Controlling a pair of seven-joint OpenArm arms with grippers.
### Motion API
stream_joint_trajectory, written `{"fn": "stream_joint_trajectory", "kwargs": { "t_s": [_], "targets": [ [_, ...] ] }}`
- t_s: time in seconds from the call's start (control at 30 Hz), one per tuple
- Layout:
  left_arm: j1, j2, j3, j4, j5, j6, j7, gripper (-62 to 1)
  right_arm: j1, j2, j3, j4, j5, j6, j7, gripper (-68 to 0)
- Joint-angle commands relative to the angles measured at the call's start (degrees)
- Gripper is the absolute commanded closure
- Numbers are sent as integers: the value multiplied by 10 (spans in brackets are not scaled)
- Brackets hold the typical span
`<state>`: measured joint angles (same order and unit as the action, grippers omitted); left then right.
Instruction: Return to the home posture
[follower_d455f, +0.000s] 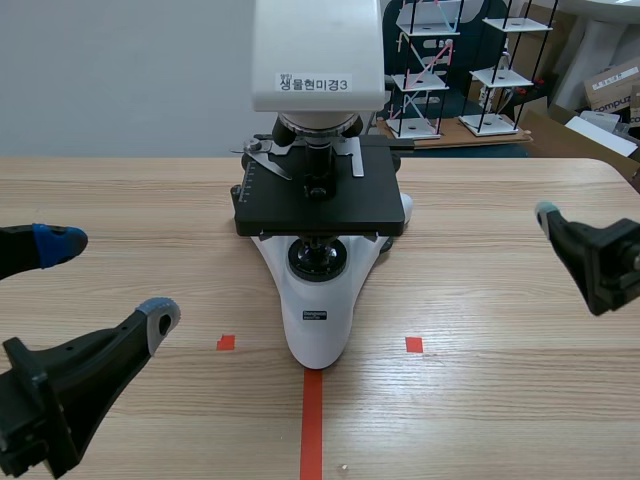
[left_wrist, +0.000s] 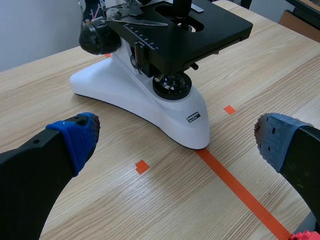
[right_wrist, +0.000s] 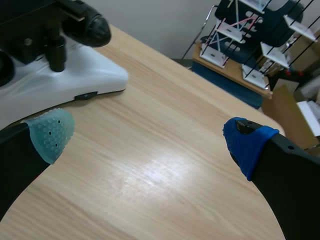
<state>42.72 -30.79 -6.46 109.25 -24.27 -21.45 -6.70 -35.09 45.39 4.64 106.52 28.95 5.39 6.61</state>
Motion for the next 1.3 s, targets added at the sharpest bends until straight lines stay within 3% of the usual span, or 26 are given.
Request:
{"fn": "stream_joint_trajectory", "kwargs": {
  "t_s": [0.0, 0.23, 0.4, 0.57, 0.77, 1.27],
  "targets": [
    [3, 3, -3, 10, -3, -1, -8, -623, -14, -11, 13, 21, 2, 0, 10, -679],
    [3, 3, -3, 10, -3, -1, -8, -623, -140, -32, 31, 98, 2, 4, 11, -679],
    [3, 3, -3, 10, -3, -1, -8, -623, -188, -32, 31, 136, 3, 4, 16, -679],
    [3, 3, -3, 10, -3, -1, -8, -623, -192, -51, 31, 154, 2, 7, 19, -679],
    [3, 3, -3, 10, -3, -1, -8, -623, -192, -60, 31, 154, 2, 50, 29, -679],
    [3, 3, -3, 10, -3, -1, -8, -623, -194, -61, 31, 151, 2, 52, 47, -679]
  ]
}}
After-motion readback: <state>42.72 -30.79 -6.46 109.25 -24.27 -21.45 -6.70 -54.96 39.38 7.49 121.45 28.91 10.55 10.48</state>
